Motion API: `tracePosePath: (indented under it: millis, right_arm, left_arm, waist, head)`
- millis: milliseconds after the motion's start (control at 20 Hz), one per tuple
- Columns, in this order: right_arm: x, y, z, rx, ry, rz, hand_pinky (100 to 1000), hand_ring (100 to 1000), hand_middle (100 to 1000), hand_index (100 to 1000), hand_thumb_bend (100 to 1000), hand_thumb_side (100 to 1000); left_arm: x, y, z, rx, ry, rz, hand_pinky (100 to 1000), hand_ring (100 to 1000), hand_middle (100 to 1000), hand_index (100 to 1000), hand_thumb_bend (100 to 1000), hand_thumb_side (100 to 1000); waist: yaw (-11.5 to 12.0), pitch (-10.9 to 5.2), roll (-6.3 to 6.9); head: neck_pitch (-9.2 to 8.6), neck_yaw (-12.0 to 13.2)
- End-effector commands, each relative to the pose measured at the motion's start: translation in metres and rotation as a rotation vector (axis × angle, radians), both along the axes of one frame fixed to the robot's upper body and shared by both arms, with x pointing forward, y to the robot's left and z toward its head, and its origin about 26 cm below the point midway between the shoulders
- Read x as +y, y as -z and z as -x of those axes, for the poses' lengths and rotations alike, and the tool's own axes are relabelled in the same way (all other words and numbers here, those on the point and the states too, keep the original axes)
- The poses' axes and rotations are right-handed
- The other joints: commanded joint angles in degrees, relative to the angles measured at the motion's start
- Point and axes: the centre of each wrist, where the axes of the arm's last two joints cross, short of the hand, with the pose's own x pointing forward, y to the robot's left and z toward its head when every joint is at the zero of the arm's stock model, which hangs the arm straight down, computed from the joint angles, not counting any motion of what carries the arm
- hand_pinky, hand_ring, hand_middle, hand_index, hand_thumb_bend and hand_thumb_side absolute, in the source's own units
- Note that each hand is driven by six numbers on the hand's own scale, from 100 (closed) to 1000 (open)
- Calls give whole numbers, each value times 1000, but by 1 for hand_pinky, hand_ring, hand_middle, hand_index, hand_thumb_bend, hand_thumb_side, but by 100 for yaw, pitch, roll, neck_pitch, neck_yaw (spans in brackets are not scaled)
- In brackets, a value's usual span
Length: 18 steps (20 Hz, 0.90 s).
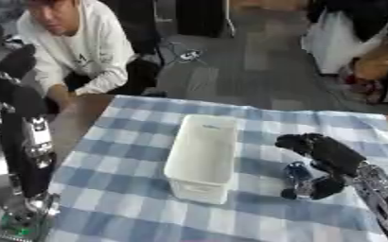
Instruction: Pick up objects on the table and place them in the box.
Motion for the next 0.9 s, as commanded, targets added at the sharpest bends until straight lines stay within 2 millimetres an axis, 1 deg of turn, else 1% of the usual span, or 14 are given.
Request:
tracePosePath:
  millis: [50,400,450,900]
  right_arm:
    - [-5,-7,-4,-34,8,-14,674,732,833,928,714,1000]
    - [-13,2,-5,-50,22,-53,657,696,802,906,696,1000]
    - [-15,3,-6,-53,24,-57,626,685,798,902,693,1000]
    - [-17,-1,-12,-76,42,-69,617,668,788,886,667,1000]
  left_arm:
    - [0,-8,1,-26,10,-9,831,792,956,978,188,819]
    - [-2,-9,1,-31,17,-2,831,792,957,980,183,822]
    - [-3,-10,1,-32,18,-1,831,792,957,980,183,822]
    - [-7,-13,-1,-45,40,9,831,791,958,982,181,825]
  waist:
    - [18,-42,15]
    - [53,35,30]
    - [62,46,31]
    - [160,131,32]
  head:
    - [-81,-27]
    - [-159,-119]
    - [-175,-126]
    - [-357,-197]
